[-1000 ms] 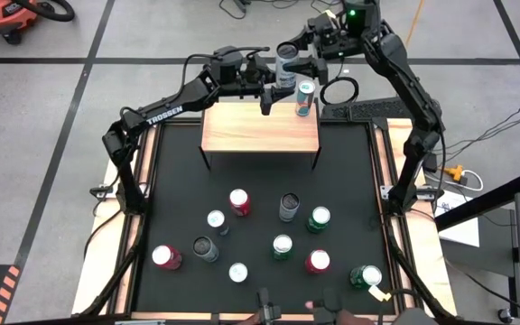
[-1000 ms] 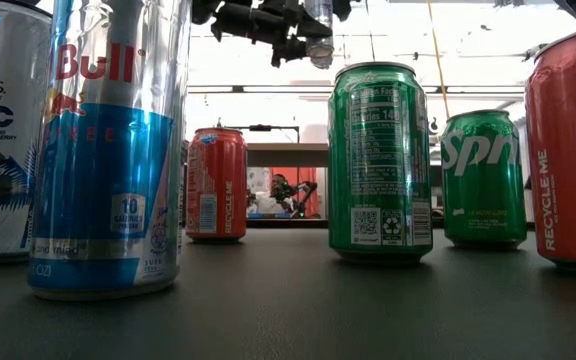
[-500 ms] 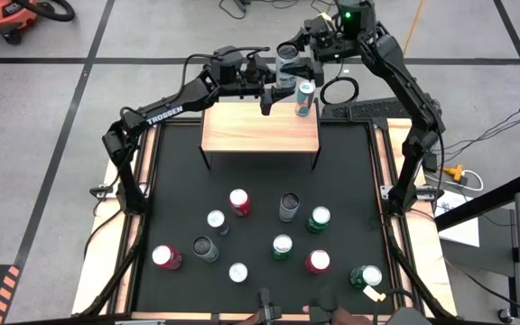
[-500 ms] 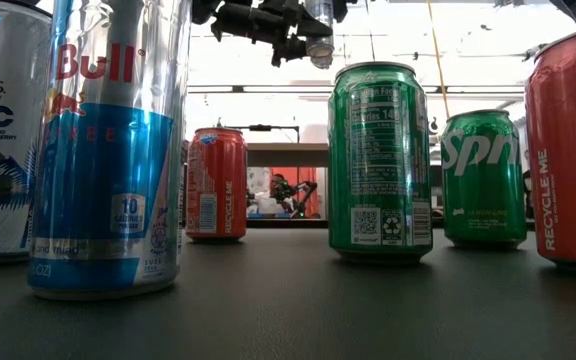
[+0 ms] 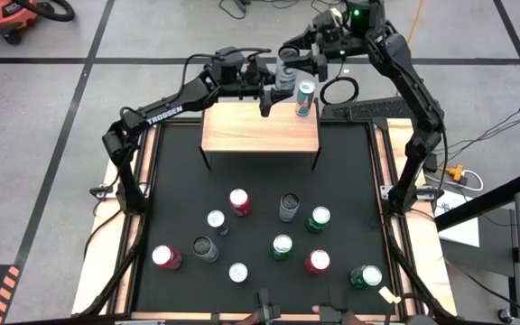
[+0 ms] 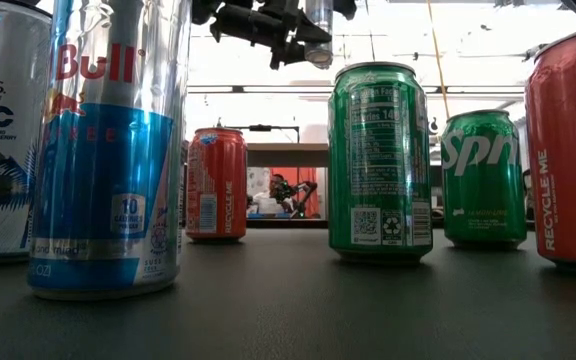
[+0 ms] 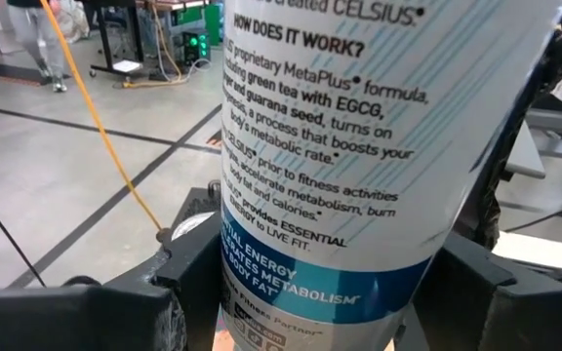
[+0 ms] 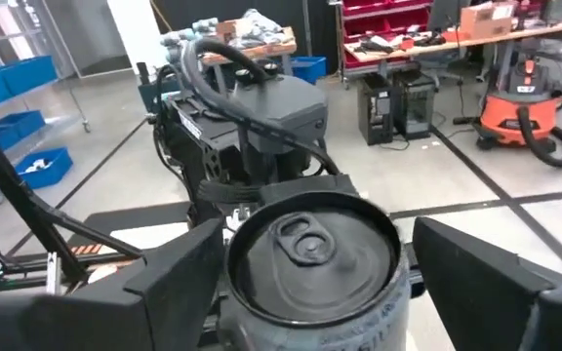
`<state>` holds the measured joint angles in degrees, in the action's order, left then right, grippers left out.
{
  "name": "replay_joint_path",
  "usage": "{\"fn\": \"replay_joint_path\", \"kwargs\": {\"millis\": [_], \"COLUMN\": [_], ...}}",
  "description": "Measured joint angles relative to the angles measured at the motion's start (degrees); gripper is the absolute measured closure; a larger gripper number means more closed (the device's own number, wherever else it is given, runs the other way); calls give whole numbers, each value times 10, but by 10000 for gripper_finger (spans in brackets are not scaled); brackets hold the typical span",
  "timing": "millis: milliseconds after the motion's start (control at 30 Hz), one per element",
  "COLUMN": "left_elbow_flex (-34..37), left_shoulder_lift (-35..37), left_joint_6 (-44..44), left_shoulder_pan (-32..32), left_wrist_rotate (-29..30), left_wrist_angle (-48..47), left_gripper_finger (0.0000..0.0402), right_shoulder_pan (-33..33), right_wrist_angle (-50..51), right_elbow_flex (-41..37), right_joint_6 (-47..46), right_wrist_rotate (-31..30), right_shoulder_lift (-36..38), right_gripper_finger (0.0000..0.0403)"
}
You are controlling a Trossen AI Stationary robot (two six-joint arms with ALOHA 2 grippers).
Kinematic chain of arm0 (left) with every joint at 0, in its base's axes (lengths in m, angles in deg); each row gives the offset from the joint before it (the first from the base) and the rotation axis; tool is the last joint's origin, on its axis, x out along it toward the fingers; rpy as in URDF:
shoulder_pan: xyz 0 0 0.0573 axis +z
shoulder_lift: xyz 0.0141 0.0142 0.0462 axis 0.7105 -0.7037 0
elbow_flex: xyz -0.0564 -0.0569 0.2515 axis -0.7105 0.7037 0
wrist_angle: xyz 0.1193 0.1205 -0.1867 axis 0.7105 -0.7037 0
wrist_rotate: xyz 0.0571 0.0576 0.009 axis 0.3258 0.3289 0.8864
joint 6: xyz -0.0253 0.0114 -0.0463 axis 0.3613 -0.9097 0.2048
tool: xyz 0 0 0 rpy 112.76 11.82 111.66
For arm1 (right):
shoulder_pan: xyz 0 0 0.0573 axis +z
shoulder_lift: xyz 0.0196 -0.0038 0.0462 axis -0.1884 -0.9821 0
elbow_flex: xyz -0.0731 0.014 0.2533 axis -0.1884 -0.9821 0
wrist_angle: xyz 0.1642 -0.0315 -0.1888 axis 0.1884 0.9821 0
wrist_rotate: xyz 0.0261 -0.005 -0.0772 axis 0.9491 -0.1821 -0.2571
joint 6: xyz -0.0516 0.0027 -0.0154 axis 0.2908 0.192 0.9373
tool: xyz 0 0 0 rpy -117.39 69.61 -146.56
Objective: Place canned beverage on shelf
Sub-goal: Put the top left white soda can on the shelf
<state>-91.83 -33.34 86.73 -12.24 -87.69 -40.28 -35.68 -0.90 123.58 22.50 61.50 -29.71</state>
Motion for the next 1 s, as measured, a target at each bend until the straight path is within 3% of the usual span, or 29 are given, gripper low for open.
{"fn": "replay_joint_path", "kwargs": {"millis": [467,600,800,1000], "left_elbow_flex": [0,0,0,0], "left_shoulder_lift": [1,1,1,1], "left_joint_6": [-52,-75,-74,-70], "left_shoulder_pan": [-9,-13,-13,-13], "left_wrist_rotate": [2,2,2,1], "left_wrist_angle": [-116,-140,-115,-59], "left_gripper_finger": [152,152,152,152], "right_shoulder_pan": [12,29,42,42], "right_wrist_angle": [181,212,211,186], "right_elbow_flex": [0,0,0,0], "right_joint_6": [98,152,212,202], "right_wrist_rotate": [-62,-108,-138,-140], "right_shoulder_lift": [28,28,27,25], "right_gripper_finger": [92,92,92,92]}}
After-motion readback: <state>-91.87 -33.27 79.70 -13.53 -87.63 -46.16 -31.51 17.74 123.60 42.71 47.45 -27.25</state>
